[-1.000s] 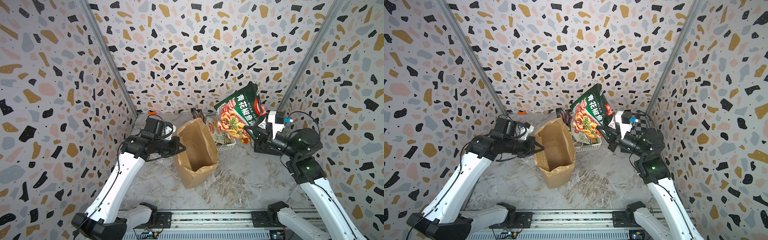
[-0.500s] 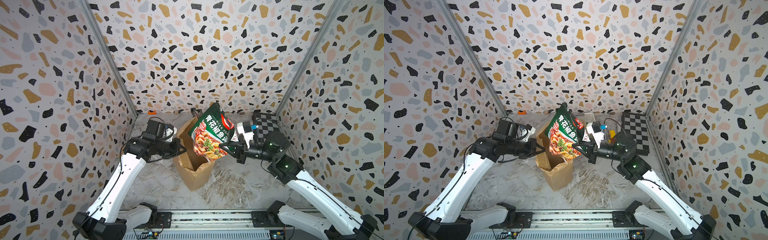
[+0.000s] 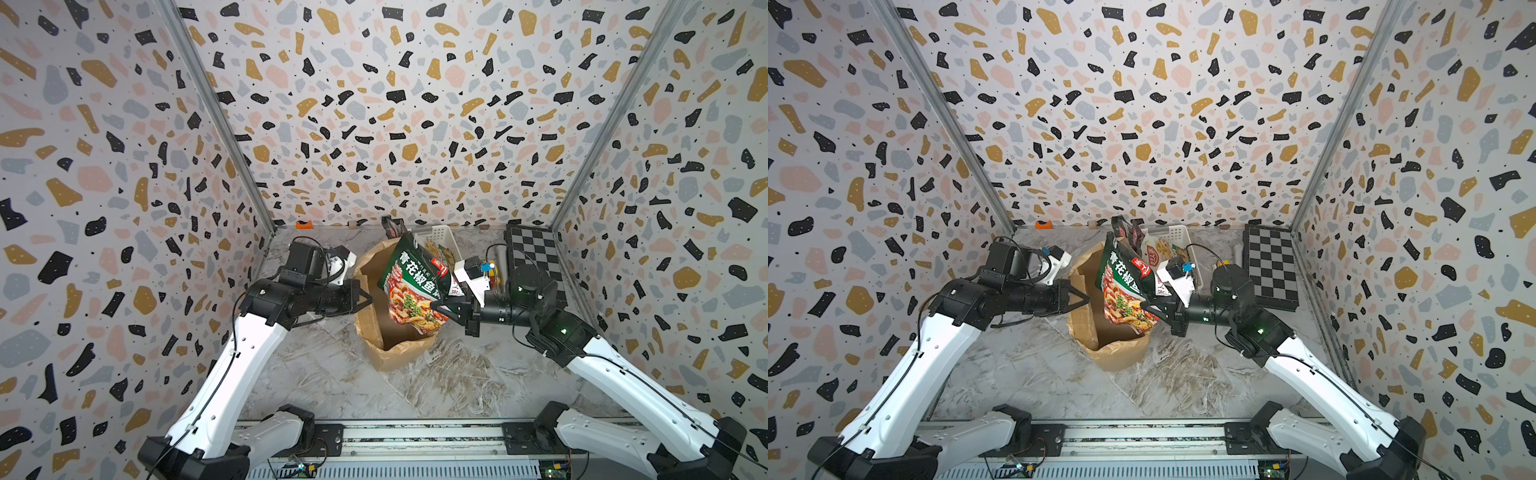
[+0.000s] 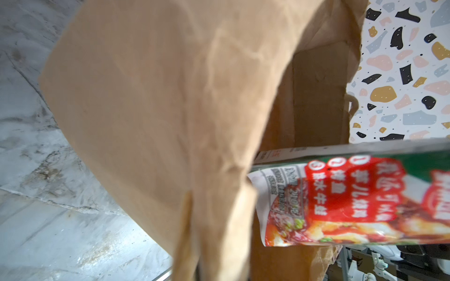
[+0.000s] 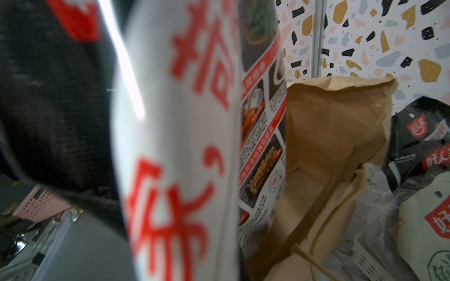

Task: Place the condiment packets inside the bag
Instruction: Place the condiment packet in the paper bag.

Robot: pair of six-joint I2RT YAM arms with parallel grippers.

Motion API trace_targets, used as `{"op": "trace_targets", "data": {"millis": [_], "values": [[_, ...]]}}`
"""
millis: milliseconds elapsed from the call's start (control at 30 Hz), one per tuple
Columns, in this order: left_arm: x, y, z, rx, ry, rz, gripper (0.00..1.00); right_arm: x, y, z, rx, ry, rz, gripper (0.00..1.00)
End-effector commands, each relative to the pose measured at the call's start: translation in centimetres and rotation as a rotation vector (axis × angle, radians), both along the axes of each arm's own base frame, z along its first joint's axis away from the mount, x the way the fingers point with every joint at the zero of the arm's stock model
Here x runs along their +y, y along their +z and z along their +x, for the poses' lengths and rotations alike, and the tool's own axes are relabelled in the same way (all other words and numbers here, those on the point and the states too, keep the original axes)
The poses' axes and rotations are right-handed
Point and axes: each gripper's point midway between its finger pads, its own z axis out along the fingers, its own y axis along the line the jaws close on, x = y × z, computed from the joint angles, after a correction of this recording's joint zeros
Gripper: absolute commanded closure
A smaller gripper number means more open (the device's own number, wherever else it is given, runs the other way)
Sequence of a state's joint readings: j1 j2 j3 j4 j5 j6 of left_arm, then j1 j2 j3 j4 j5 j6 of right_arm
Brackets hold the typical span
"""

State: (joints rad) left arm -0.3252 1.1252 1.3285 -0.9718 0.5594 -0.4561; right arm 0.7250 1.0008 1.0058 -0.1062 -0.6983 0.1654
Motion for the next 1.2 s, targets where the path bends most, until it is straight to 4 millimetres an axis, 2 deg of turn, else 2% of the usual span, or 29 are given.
{"op": "trace_targets", "data": {"millis": [0, 133, 367, 500, 700, 867, 967, 1100, 1133, 1167], "values": [[0.5, 1.5, 0.1, -0.111, -0.023, 0.027, 1.00, -0.7, 2.1, -2.8, -0.181, 0.134, -0.025, 1.00], [0.0, 2.1, 0.0, -0.139, -0.062, 0.008, 1.00, -0.8, 0.0, -3.4, -0.180, 0.187, -0.127, 1.00], [-1.0, 2.5, -0.3, -0.147, -0.144, -0.001, 1.00, -0.8, -0.6, -4.6, -0.238, 0.290, -0.200, 1.00], [-2.4, 3.5, -0.5, -0.166, -0.206, -0.057, 1.00, -0.8, -1.3, -5.0, -0.298, 0.351, -0.276, 1.00], [-4.2, 3.4, -0.7, -0.179, -0.277, -0.058, 1.00, -1.2, -1.8, -4.2, -0.355, 0.377, -0.391, 1.00], [-4.8, 3.0, -1.0, -0.179, -0.316, -0.046, 1.00, -0.8, -2.1, -4.2, -0.376, 0.403, -0.383, 0.97], [-4.8, 3.0, -1.1, -0.193, -0.320, -0.054, 1.00, -0.7, -2.3, -5.0, -0.378, 0.442, -0.338, 0.94], [-5.0, 3.9, -2.1, -0.229, -0.355, -0.102, 1.00, -0.5, -2.7, -6.1, -0.426, 0.489, -0.251, 0.89], [-5.2, 4.3, -2.4, -0.238, -0.365, -0.127, 1.00, -0.4, -2.4, -6.1, -0.445, 0.487, -0.233, 0.86], [-5.4, 4.6, -2.7, -0.243, -0.375, -0.153, 1.00, -0.3, -2.2, -6.1, -0.461, 0.485, -0.217, 0.78]]}}
